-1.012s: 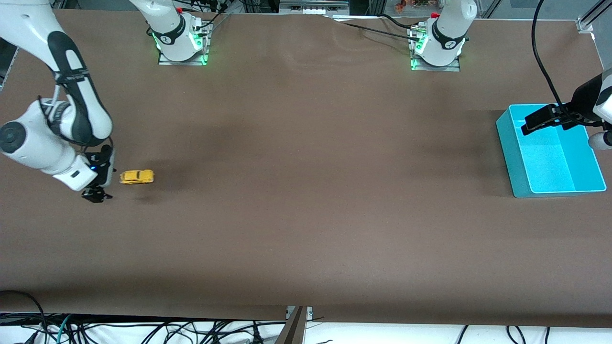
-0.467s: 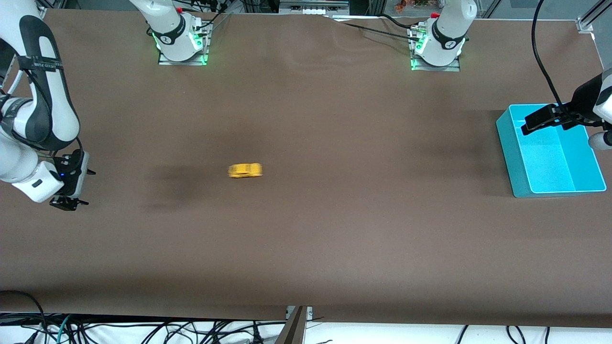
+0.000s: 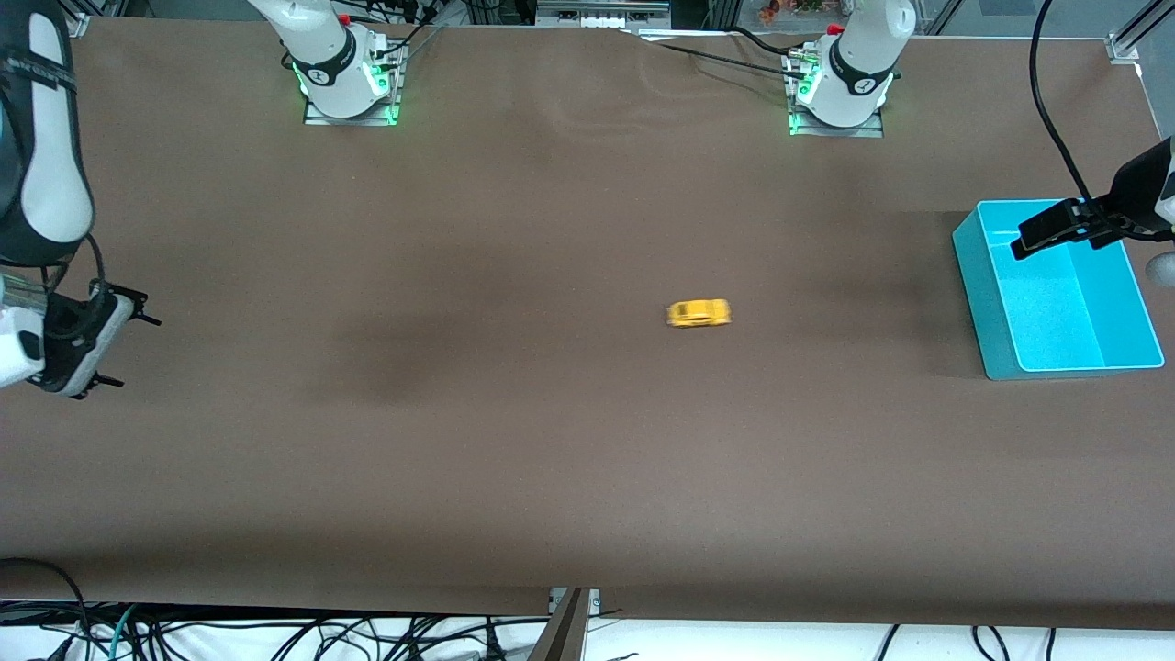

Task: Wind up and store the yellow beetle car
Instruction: 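Open the right gripper and raise it, letting the car drive toward the bin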

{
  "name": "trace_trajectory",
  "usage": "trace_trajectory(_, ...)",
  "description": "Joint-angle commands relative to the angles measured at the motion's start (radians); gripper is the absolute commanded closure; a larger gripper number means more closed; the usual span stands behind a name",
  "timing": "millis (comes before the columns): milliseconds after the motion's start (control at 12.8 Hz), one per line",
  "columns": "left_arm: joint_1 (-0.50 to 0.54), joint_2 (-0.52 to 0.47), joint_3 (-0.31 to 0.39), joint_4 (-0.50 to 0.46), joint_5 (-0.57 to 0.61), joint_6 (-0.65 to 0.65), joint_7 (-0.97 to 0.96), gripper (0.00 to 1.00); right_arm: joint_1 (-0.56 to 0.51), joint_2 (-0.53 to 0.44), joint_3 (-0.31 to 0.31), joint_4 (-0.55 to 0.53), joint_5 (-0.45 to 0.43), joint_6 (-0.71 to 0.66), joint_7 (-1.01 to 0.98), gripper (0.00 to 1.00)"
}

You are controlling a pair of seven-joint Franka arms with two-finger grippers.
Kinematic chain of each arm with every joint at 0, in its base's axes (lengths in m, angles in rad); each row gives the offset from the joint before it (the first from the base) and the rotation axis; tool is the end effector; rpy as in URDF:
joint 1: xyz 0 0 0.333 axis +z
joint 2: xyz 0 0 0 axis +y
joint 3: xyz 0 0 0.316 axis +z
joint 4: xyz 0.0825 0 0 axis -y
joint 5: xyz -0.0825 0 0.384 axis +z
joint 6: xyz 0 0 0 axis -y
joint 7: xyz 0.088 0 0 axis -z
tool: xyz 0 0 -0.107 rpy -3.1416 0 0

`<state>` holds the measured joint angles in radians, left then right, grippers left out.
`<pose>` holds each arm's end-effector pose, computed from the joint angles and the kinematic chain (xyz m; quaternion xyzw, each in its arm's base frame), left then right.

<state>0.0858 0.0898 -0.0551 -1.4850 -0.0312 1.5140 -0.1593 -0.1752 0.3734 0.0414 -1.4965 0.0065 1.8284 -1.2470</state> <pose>0.5759 0.0157 0.6093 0.9949 0.0944 -0.0314 0.0161 0.6604 -0.0921 0.4524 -0.8500 -0.5263 0.0091 0.0214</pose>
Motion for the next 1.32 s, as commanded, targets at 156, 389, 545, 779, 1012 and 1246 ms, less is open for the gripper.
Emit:
trace_trajectory(156,0.003,0.001,-0.009,0.012,0.013,-0.005,0.027,0.00,0.006,-0.002,0.021,0.157,0.033,-0.190,0.388,0.00)
trace_trajectory(389,-0.006,0.004,-0.011,0.012,0.013,-0.005,0.027,0.00,0.016,-0.030,0.031,0.162,0.033,-0.240,0.599,0.00)
trace_trajectory(545,-0.011,0.005,-0.012,0.012,0.014,-0.005,0.026,0.00,0.017,-0.041,0.043,0.163,0.032,-0.273,0.680,0.00)
trace_trajectory(779,-0.011,0.005,-0.014,0.014,0.019,-0.005,0.015,0.00,0.043,-0.076,0.043,0.165,0.032,-0.290,0.916,0.00)
trace_trajectory(1012,0.009,0.005,-0.003,0.012,0.013,-0.005,0.014,0.00,0.065,-0.094,0.038,0.157,0.027,-0.276,1.026,0.00)
trace_trajectory(1246,0.011,0.022,0.001,0.009,0.024,-0.009,-0.047,0.00,0.060,-0.140,0.029,0.159,0.010,-0.273,1.028,0.00)
